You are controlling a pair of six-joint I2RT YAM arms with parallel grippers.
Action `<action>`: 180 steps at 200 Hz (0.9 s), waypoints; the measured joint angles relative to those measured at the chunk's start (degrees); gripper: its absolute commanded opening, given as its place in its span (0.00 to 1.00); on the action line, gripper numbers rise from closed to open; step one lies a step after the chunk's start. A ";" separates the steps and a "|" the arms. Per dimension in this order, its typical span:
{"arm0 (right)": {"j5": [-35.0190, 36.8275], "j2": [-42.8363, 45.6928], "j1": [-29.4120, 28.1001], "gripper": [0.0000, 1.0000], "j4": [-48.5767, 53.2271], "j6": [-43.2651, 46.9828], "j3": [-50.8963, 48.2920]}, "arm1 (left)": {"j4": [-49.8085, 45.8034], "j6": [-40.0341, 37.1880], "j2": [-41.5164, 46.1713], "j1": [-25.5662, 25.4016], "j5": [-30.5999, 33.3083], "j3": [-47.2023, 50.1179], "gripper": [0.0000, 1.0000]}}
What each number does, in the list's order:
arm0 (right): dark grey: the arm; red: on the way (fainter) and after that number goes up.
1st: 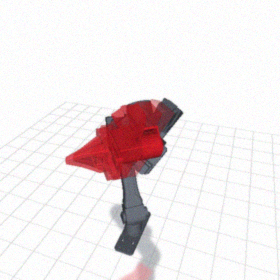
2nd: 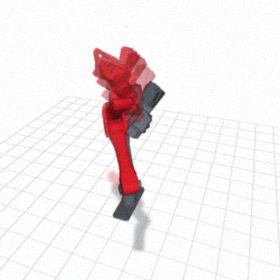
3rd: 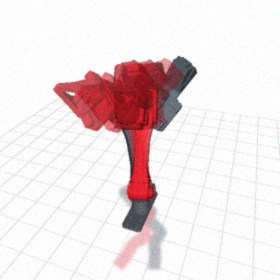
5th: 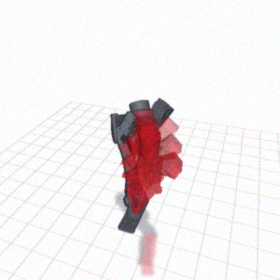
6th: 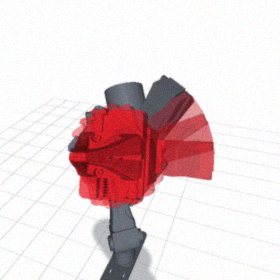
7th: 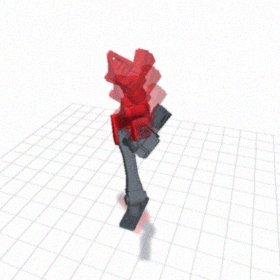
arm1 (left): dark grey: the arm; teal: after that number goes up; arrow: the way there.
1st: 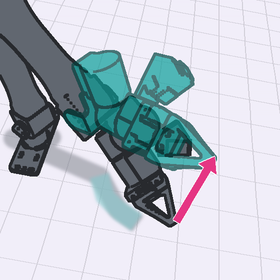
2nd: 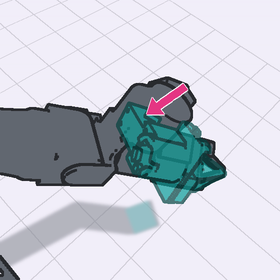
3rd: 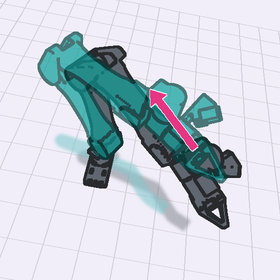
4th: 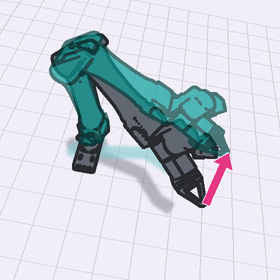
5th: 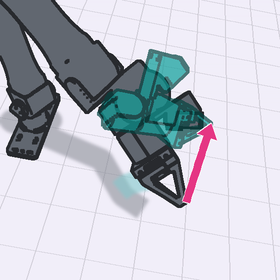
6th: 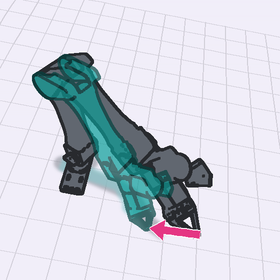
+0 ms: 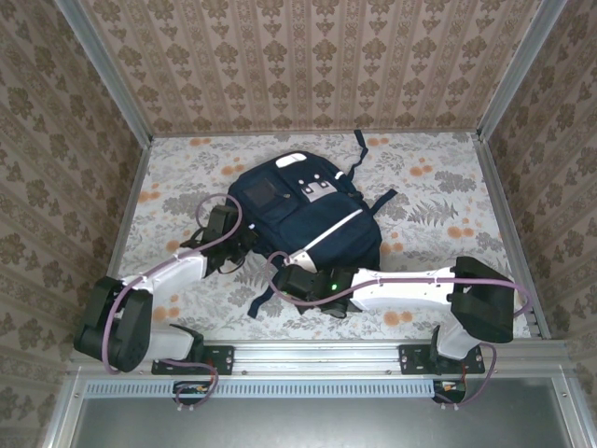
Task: Pack the student bag
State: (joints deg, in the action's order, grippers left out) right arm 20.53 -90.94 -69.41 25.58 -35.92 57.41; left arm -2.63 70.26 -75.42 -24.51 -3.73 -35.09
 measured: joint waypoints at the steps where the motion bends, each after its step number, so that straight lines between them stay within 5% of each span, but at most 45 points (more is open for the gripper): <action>1: 0.00 0.07 0.00 0.00 0.13 -0.07 -0.04 | -0.02 -0.04 -0.02 0.07 0.00 -0.04 0.00; 93: 0.24 4.22 0.55 0.00 3.63 -2.01 -5.14 | -3.61 -4.90 -10.21 3.82 0.46 -9.22 0.00; 106: 0.22 4.20 0.83 0.00 2.36 -1.97 -5.05 | -4.24 -6.78 -14.58 4.00 -1.81 -13.55 0.17; 120: 0.17 3.76 1.25 0.00 1.88 -1.86 -4.04 | -3.82 -8.44 -19.76 3.98 -5.11 -18.82 0.47; 133: -0.04 2.05 1.40 0.00 2.05 -1.79 -1.86 | -1.75 -8.87 -22.88 3.96 -7.48 -21.90 0.60; 180: -4.33 -6.25 1.64 0.00 1.22 -0.90 8.63 | -0.74 -8.04 -12.15 4.46 -7.15 -15.93 0.65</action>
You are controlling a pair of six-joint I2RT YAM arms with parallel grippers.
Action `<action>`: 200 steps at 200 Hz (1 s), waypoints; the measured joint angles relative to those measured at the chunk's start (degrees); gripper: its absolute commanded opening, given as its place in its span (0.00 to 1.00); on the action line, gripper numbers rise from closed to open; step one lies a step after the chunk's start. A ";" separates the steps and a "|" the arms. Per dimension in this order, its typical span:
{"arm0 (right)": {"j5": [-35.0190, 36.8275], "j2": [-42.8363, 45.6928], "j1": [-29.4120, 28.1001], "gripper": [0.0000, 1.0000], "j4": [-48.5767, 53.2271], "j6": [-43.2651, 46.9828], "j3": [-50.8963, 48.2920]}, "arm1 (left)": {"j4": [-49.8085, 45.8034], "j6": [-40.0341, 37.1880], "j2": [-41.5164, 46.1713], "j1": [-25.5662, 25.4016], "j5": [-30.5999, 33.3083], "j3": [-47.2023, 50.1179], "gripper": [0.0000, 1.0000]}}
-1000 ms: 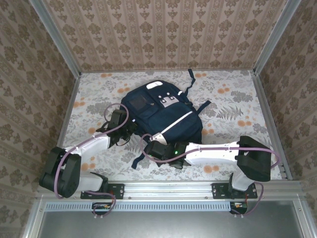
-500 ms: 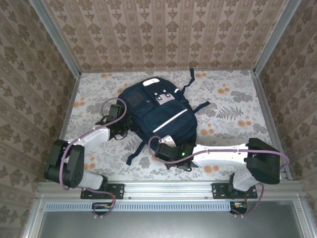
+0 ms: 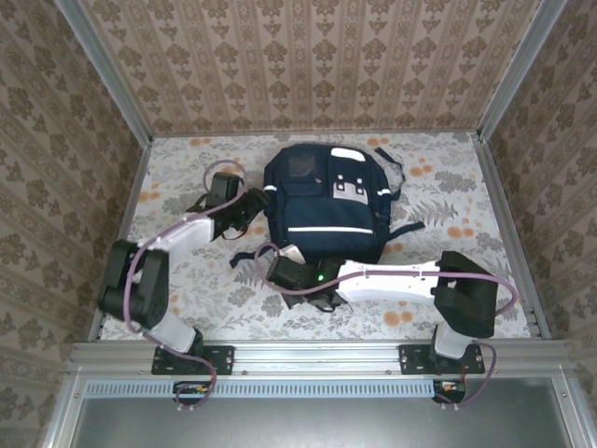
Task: Pack the student bag
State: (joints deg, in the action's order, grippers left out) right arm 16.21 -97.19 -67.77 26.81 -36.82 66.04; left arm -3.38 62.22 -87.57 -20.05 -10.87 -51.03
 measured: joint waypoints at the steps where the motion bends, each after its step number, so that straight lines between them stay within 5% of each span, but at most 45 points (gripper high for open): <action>1: -0.13 -0.11 0.04 0.00 -0.07 0.04 0.15 | -0.07 0.07 0.66 0.13 -0.04 0.35 0.65; 32: -3.96 -0.72 1.60 0.00 -2.36 0.13 0.70 | -0.87 1.66 11.47 2.36 -0.44 8.11 0.65; 69: -7.76 -0.59 3.30 0.00 -6.64 -0.92 -1.84 | -0.02 5.77 18.45 -0.98 -2.03 18.71 0.64; 131: -10.47 0.59 4.20 0.00 -9.51 -2.47 -3.72 | 6.38 10.25 18.91 -9.94 -1.46 21.75 0.61; 200: -14.62 2.19 5.99 0.00 -12.94 -5.16 -5.90 | 12.22 12.63 17.42 -11.54 0.96 25.18 0.55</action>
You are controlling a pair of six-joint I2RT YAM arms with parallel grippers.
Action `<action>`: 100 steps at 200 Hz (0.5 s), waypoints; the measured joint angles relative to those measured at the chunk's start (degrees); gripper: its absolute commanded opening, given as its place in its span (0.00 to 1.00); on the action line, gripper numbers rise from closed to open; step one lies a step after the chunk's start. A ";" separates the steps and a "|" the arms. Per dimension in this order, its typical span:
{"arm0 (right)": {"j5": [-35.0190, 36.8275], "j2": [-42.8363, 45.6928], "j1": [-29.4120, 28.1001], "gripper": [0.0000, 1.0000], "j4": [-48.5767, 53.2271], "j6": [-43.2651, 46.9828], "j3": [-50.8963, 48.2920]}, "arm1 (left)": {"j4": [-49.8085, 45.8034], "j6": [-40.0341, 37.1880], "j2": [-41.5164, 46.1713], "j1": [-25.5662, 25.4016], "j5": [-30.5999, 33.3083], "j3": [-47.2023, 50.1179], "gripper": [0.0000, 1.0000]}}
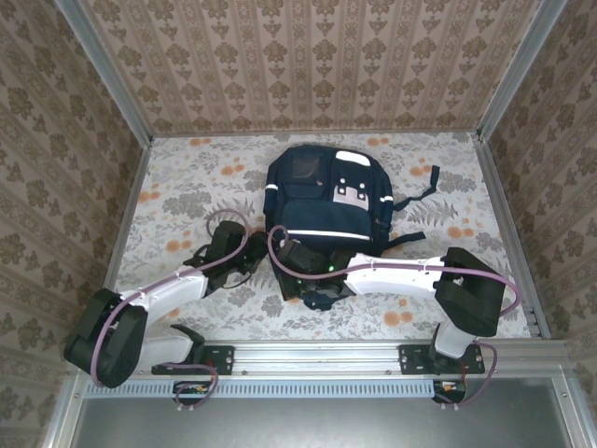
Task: Pack the student bag
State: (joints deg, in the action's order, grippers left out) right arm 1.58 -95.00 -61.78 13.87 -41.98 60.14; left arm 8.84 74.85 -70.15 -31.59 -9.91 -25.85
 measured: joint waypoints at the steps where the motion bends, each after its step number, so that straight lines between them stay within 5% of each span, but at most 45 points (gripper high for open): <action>1: -0.04 0.02 0.02 0.00 -0.04 -0.07 -0.02 | 0.02 0.00 0.00 -0.02 0.04 0.00 0.55; 36: -2.93 0.20 0.92 0.00 -2.91 -1.62 -1.29 | 2.29 -0.02 -2.84 -0.66 1.25 0.00 0.52; 79: -3.69 -0.17 1.57 0.00 -3.41 -1.95 -1.40 | 7.93 -0.13 -8.68 -2.27 2.56 -0.35 0.11; 100: -2.73 -0.52 1.57 0.00 -3.08 -1.53 -1.31 | 7.58 -0.79 -8.66 -2.62 3.74 -0.57 0.00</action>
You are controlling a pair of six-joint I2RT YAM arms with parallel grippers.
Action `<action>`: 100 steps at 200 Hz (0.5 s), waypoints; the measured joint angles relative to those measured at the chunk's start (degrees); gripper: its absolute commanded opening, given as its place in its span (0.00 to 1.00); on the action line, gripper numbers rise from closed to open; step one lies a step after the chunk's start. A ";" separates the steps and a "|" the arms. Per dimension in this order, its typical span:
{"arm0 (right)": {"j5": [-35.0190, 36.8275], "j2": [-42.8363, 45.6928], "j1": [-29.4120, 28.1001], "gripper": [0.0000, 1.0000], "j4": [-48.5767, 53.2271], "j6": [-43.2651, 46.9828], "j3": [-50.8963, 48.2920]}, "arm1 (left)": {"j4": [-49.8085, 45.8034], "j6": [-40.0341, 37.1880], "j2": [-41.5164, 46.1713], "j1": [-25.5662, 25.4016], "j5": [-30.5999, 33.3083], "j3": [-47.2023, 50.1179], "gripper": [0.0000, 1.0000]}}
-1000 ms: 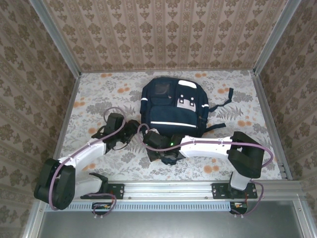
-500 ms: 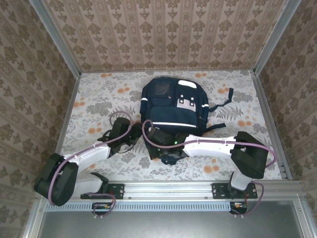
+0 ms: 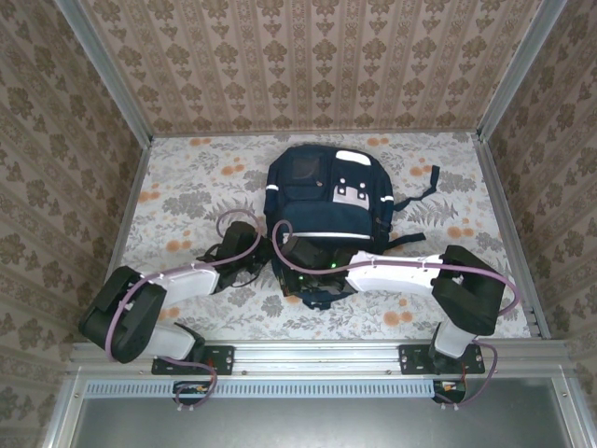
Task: Pack the student bag
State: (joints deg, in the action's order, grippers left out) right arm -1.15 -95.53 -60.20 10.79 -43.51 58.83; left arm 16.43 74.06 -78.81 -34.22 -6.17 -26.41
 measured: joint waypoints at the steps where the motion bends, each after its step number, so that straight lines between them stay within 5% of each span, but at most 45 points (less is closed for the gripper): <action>1: 0.04 0.00 0.00 0.00 0.04 0.02 0.00 | -0.09 0.07 0.04 0.00 0.07 -0.02 0.00; 100: 9.31 1.20 -1.95 0.00 5.79 4.13 1.14 | -11.74 -6.97 4.44 3.17 -0.28 -4.81 0.00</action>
State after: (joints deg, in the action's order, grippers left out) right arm 8.16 -94.32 -62.15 16.58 -39.38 59.96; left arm 4.69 67.09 -74.37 -31.05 -6.46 -31.22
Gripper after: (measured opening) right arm 0.066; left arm 0.045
